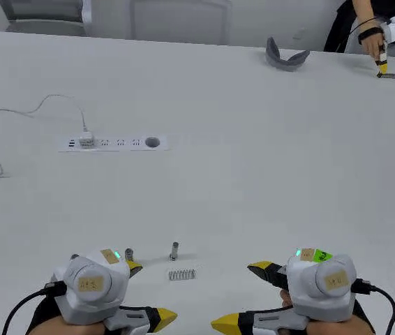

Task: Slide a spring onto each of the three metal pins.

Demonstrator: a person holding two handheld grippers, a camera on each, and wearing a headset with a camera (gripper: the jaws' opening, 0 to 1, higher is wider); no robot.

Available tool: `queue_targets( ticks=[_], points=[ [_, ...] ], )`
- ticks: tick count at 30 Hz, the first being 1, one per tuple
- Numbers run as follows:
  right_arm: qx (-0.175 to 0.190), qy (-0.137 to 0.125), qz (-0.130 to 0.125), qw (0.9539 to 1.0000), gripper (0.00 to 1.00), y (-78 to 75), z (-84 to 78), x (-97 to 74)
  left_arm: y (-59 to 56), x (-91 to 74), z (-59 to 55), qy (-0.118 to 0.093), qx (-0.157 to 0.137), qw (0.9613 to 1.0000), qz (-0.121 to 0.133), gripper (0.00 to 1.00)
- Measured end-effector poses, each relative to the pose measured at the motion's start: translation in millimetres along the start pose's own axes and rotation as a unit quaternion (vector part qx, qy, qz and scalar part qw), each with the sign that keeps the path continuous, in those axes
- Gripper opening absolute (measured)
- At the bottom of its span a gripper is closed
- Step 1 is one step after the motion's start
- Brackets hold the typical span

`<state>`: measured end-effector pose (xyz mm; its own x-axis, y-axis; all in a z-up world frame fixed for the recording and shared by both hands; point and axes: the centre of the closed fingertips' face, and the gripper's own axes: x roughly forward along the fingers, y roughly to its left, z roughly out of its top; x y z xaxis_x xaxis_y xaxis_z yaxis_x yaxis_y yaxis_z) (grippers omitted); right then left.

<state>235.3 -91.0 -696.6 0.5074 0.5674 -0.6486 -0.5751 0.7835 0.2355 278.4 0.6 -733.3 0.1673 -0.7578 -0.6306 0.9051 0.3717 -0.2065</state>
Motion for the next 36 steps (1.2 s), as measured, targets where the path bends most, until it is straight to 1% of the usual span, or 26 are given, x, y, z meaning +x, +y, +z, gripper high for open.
queue_targets(
  ticks=[4, 6, 12, 15, 20, 22, 25, 28, 33, 36],
  points=[
    [0.003, -0.002, -0.001, 1.0, 0.8, 1.5, -0.2, -2.8, 0.6, 9.3, 0.2, 0.006, 0.007, 0.9999, -0.005, 0.65],
    [0.005, -0.003, -0.002, 1.0, 0.8, 2.2, -0.9, -3.5, 1.8, 14.2, 0.7, 0.006, 0.012, 0.9999, -0.007, 0.64],
    [0.009, -0.004, -0.002, 1.0, 0.8, 6.0, -3.3, -7.6, 5.6, 30.2, 0.5, 0.012, 0.025, 0.9996, -0.006, 0.57],
    [0.011, -0.003, -0.003, 0.9999, 0.8, 6.7, -6.0, -10.1, 6.5, 37.0, 1.1, 0.012, 0.026, 0.9996, -0.006, 0.53],
    [0.014, -0.001, -0.005, 0.9999, 0.8, 7.7, -9.4, -14.0, 8.5, 49.7, -3.6, 0.022, 0.028, 0.9993, -0.007, 0.49],
    [0.017, -0.001, -0.007, 0.9998, 0.8, 7.7, -10.9, -15.8, 10.0, 54.9, -6.2, 0.027, 0.034, 0.999, -0.005, 0.46],
    [0.022, -0.004, -0.01, 0.9997, 0.8, 7.6, -12.5, -18.6, 11.7, 62.0, -8.5, 0.032, 0.033, 0.9989, -0.005, 0.44],
    [0.025, -0.004, -0.012, 0.9996, 0.8, 7.9, -14.6, -20.1, 13.8, 66.3, -8.5, 0.033, 0.033, 0.9989, 0.0, 0.42],
    [0.028, 0.0, -0.013, 0.9995, 0.8, 7.9, -18.9, -21.5, 17.8, 73.9, -6.0, 0.03, 0.037, 0.9989, 0.007, 0.36],
    [0.029, 0.001, -0.015, 0.9995, 0.8, 8.2, -19.4, -22.7, 20.6, 79.1, -7.6, 0.032, 0.042, 0.9985, 0.01, 0.33]
  ],
)
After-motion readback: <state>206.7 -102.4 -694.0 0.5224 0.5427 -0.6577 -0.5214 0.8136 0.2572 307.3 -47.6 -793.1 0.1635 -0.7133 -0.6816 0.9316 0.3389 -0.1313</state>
